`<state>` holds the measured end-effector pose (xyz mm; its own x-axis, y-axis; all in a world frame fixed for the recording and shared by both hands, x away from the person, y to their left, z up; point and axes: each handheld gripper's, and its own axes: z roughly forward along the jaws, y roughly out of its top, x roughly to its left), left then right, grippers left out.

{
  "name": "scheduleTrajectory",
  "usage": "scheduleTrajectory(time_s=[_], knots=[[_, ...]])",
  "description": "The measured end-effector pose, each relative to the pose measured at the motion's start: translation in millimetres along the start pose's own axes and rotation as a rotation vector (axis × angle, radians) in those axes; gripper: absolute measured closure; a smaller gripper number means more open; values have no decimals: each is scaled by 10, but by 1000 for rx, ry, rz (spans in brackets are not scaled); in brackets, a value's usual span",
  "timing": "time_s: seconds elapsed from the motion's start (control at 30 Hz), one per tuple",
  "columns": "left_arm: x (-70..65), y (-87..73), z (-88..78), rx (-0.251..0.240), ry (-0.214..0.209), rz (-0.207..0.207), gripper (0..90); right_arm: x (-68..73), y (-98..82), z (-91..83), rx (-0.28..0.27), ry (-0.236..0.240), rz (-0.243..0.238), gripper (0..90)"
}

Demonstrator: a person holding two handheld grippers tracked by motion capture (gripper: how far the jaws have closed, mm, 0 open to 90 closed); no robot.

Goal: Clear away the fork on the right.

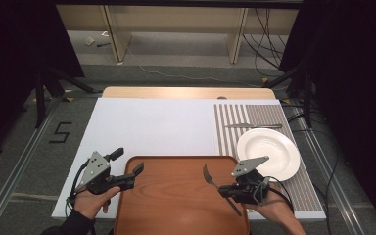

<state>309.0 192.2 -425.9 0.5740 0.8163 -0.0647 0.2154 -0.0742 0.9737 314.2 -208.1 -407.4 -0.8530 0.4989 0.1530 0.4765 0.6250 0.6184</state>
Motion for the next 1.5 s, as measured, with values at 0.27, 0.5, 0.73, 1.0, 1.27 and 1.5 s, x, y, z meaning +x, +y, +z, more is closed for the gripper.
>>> scheduleTrajectory(time_s=[0.27, 0.5, 0.73, 1.0, 1.27, 1.5], knots=[[1, -1, -1, -1, 1, 0, 160, 17, 24, 94, 31, 3, 1, 851], [4, 1, -2, -3, 1, 1, 161, -17, 52, 197, 79, -1, 4, 851], [2, -1, 0, -1, 0, 2, 160, -65, 53, 252, 113, 1, 21, 851], [2, -4, 3, 1, 2, 1, 160, -109, 67, 354, 178, 5, 24, 851], [3, -6, 4, 3, 1, 2, 160, -98, 71, 493, 272, 9, 4, 851], [5, -8, 6, 5, 3, 0, 160, -103, 67, 576, 308, 12, -1, 850]])
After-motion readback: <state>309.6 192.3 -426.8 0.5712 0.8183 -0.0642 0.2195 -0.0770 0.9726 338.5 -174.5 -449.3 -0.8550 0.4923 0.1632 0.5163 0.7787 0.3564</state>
